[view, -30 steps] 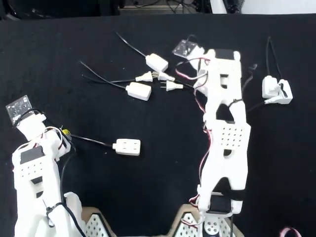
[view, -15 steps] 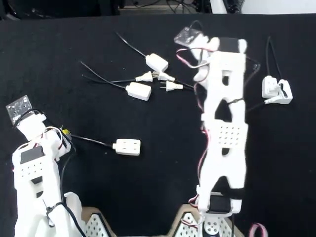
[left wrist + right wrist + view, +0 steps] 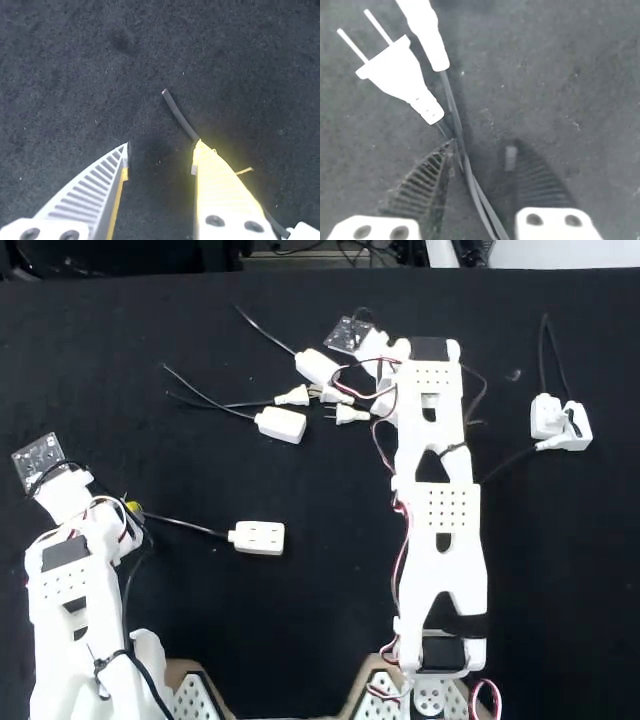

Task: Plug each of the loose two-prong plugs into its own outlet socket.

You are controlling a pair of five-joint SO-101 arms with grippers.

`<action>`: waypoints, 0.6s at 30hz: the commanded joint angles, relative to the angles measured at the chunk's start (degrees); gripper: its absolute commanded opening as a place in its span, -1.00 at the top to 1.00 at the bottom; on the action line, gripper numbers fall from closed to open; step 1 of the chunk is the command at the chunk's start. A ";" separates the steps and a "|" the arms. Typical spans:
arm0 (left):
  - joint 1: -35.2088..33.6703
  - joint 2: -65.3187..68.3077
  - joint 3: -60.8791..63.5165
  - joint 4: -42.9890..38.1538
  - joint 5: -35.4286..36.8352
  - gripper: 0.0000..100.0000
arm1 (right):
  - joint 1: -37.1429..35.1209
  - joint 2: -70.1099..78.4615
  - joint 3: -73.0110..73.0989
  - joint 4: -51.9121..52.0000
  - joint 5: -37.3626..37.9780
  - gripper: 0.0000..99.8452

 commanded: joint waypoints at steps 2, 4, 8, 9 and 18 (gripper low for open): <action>0.22 -0.62 -0.13 -1.93 0.18 0.57 | -0.53 -0.84 -3.30 4.13 1.23 0.98; 0.22 -0.62 -0.13 -2.02 0.18 0.57 | -0.53 -2.24 -7.16 8.18 1.05 0.98; 0.22 -0.62 -0.13 -2.11 0.18 0.57 | -0.62 -4.62 -19.47 15.38 -2.90 0.98; 0.13 -0.62 -0.13 -2.11 0.18 0.57 | -0.53 -4.97 -22.37 15.38 -4.22 0.98; 0.13 -0.62 -0.13 -2.20 0.18 0.57 | 2.29 -14.46 -24.40 15.47 -12.04 0.98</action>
